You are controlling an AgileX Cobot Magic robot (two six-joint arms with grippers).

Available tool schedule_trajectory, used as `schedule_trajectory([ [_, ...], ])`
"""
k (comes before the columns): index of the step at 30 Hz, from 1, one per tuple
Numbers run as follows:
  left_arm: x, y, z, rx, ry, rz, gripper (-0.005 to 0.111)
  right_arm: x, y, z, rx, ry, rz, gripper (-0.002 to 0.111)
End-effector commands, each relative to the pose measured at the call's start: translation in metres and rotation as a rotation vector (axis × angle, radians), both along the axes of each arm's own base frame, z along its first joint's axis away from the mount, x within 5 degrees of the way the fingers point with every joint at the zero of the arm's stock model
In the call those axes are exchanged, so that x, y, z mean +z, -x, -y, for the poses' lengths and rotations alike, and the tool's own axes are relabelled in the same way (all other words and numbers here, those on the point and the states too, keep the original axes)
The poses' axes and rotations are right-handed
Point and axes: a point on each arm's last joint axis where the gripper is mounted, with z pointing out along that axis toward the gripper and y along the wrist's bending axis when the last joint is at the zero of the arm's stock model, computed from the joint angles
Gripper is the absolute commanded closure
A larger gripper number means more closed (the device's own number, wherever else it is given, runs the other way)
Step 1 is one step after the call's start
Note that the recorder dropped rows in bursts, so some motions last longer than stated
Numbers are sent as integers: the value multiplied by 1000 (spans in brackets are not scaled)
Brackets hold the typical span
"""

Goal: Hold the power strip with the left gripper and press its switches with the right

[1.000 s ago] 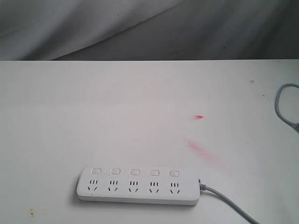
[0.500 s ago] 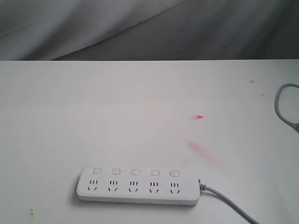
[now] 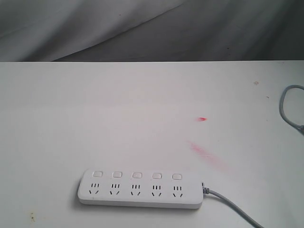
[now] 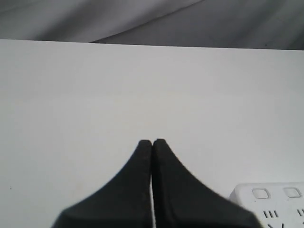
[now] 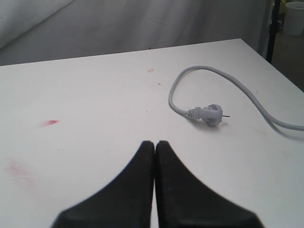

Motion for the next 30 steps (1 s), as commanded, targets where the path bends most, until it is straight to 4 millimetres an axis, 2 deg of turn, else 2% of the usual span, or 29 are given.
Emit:
schedule_trajectory([
  [1, -11, 9, 0, 2, 19, 45, 106, 0, 0, 1, -9, 16, 12, 108],
  [3, -14, 15, 0, 2, 21, 93, 106, 0, 0, 1, -9, 16, 12, 108],
  [5, -9, 21, 0, 1, 24, 173, 106, 0, 0, 1, -9, 16, 12, 108],
  [10, -14, 33, 0, -7, 24, 156, 106, 0, 0, 1, -9, 16, 12, 108],
  [30, -15, 33, 0, -9, 10, 151, 106, 0, 0, 1, -9, 16, 12, 108],
])
